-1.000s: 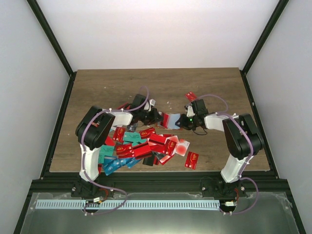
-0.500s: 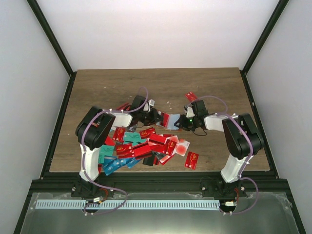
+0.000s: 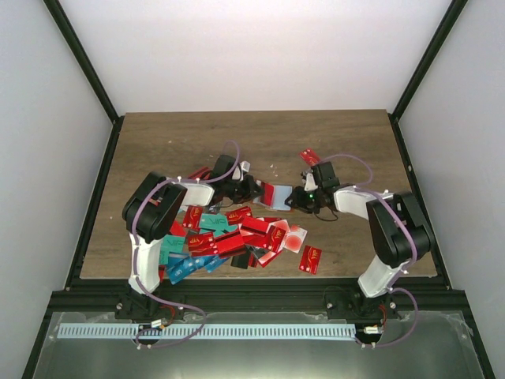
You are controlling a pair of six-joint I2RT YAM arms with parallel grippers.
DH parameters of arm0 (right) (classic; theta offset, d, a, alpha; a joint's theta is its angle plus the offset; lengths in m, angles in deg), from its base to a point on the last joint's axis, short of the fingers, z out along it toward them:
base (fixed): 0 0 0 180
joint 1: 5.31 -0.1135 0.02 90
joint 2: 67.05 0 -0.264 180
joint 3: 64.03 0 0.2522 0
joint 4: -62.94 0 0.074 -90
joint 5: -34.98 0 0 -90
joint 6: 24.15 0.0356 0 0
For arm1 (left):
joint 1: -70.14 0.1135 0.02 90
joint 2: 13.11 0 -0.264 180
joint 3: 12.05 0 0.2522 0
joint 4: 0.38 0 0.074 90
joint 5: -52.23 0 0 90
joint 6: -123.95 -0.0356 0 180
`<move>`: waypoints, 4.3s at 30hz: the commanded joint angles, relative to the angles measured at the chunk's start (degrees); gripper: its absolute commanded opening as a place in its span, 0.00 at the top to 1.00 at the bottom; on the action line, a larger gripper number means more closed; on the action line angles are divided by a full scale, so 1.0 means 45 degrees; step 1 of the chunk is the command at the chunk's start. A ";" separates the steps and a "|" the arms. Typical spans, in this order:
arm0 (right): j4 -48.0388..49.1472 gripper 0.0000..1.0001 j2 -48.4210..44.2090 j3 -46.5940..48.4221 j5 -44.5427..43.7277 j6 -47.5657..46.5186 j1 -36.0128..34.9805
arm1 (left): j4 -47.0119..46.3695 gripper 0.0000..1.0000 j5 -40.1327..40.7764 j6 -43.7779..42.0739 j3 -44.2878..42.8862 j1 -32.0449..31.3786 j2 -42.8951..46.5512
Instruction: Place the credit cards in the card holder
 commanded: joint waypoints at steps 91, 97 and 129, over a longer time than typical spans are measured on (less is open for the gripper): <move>0.0437 0.83 0.0687 0.0599 -0.0628 -0.0359 0.0004 | 0.0636 0.94 -0.0546 -0.0055 -0.2389 -0.1247 -0.2511; 0.0404 0.83 0.0690 0.0610 -0.0671 -0.0415 0.0004 | 0.1153 0.91 -0.0272 -0.0377 -0.2515 -0.1313 -0.2469; 0.0208 0.83 0.0418 0.0623 -0.0959 -0.0444 0.0005 | 0.5705 0.46 0.2716 -0.3711 -0.3684 -0.1469 -0.0523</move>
